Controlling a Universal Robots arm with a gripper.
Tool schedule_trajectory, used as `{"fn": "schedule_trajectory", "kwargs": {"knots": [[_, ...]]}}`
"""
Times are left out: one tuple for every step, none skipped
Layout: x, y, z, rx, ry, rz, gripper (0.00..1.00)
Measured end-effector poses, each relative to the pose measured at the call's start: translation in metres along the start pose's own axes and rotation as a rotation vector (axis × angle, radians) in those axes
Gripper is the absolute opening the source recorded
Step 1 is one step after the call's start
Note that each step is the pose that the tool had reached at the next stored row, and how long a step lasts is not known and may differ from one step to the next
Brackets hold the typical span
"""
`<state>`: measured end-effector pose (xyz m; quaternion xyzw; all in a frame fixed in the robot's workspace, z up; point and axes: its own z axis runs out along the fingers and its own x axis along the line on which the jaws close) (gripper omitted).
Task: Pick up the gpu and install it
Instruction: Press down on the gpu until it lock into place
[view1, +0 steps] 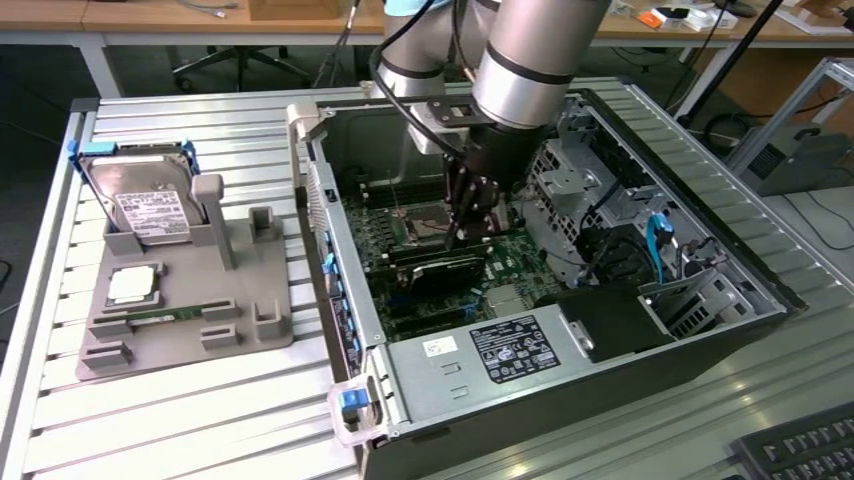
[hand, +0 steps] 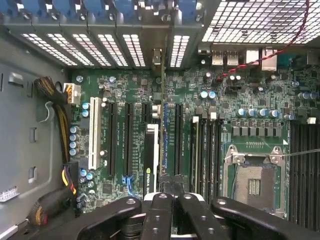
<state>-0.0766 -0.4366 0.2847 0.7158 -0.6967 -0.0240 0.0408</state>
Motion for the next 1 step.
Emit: {"fn": "schedule_trajectory", "kwargs": {"knots": [[0.0000,0.0000,0.0000,0.0000,0.0000,0.000,0.11]]}}
